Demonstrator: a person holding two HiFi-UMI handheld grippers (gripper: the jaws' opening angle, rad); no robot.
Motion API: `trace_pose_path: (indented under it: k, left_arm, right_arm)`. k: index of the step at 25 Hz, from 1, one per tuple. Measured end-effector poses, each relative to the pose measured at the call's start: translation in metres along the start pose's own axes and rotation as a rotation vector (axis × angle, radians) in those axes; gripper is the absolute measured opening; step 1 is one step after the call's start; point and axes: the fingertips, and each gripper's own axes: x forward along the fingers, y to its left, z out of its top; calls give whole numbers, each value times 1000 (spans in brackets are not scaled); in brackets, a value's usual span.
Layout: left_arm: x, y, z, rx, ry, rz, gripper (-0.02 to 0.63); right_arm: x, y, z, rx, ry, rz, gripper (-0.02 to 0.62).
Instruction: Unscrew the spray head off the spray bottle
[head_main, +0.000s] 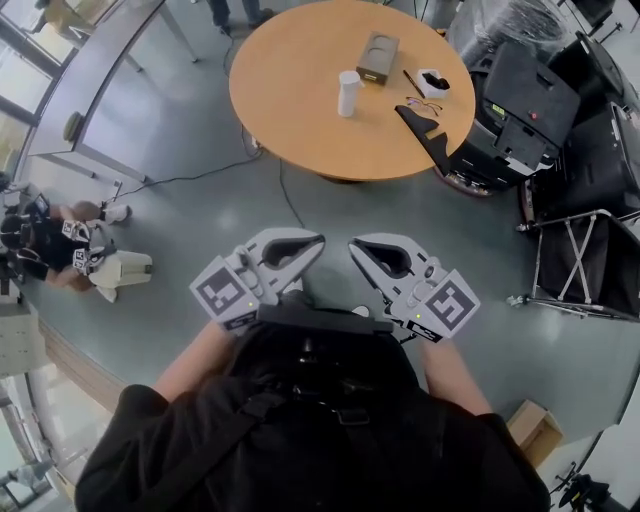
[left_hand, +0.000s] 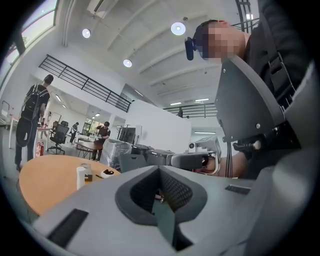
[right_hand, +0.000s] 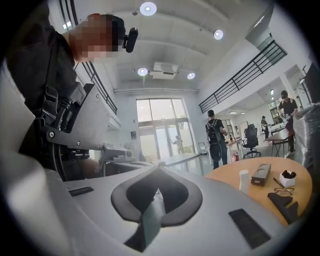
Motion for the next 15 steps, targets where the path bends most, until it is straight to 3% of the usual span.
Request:
trace_pose_path:
  k: [3,8,15]
  left_arm:
    - [-14,38,5,12,38,5,3]
    - [-44,91,26,27,4,-24,3]
    - [-91,143,26,17,22,-50,3]
  right_arm:
    - [35,-11,4,-3,-4,-31,15]
    - [97,-18,9,-13,3,-72,15]
    - [166,-23,5,-17,20,-120,15]
